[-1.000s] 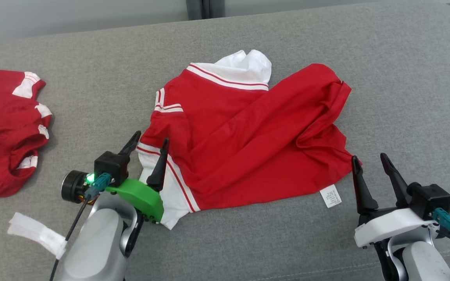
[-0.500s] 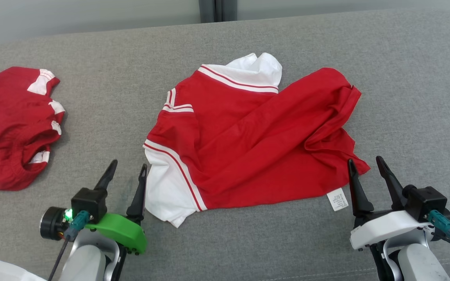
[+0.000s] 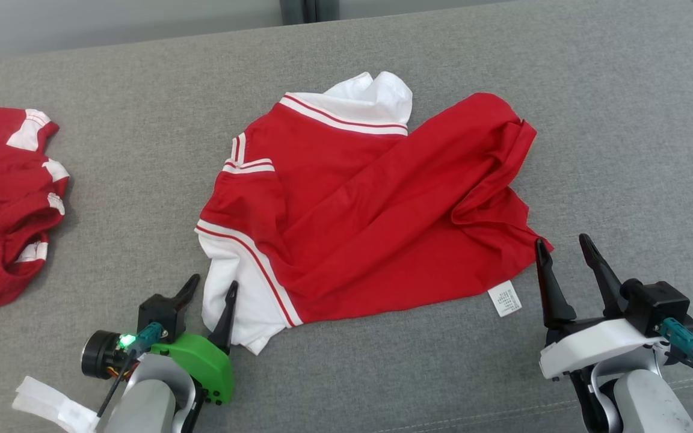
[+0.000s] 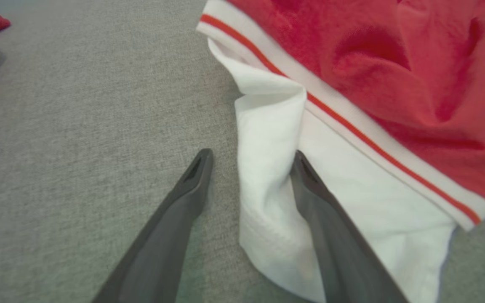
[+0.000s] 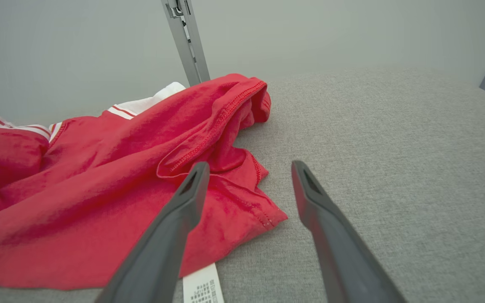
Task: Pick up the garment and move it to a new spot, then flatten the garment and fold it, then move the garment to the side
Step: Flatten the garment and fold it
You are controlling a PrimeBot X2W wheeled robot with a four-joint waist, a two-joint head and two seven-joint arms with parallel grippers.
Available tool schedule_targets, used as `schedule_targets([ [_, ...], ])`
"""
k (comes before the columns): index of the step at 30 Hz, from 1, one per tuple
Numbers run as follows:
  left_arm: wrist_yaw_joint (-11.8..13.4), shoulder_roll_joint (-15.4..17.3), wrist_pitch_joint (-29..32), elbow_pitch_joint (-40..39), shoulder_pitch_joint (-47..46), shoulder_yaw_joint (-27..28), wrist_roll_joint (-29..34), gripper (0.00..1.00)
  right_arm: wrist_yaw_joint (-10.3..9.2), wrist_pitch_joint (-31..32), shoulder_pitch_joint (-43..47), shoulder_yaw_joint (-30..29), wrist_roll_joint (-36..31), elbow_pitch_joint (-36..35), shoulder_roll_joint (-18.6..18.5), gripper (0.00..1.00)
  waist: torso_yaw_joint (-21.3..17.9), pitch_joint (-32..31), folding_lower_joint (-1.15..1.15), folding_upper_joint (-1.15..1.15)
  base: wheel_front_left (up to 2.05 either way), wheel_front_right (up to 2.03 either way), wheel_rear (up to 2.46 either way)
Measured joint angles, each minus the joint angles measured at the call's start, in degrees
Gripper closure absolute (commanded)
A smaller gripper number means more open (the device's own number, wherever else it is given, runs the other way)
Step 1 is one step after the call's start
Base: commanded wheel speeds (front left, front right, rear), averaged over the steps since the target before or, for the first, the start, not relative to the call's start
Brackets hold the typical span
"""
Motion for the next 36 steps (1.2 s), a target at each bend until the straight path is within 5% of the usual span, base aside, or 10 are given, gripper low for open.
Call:
schedule_targets([
  [1,0.0,0.0,0.0,0.8,-0.5,-0.3,0.0,1.00,0.00,0.0,0.0,0.0,0.0,0.0,0.0,0.00,-0.1,0.0,0.00,0.00,0.00,0.00,0.00],
  [15,1.2,-0.3,0.1,-11.0,6.5,0.5,-0.9,1.00,0.00,0.0,1.9,-1.4,-0.1,0.2,0.3,0.00,2.1,-2.8,0.00,0.00,0.00,0.00,0.00],
  [25,4.3,-0.5,7.7,-23.5,18.8,-1.0,-2.3,1.00,0.00,0.0,3.3,-1.7,-0.1,0.4,0.7,0.00,4.8,-5.1,0.00,0.00,0.00,0.00,0.00],
  [27,4.6,-0.1,8.5,-24.8,20.6,-1.2,-2.3,0.00,0.00,0.0,3.3,-1.6,-0.1,0.5,0.7,0.00,5.2,-5.5,0.00,0.00,0.00,0.00,0.00],
  [36,6.4,1.0,4.3,-28.5,21.6,1.0,-3.0,0.00,0.00,0.0,3.5,-0.8,-0.1,1.0,0.2,0.00,5.3,-7.6,0.00,0.00,0.00,0.00,0.00],
])
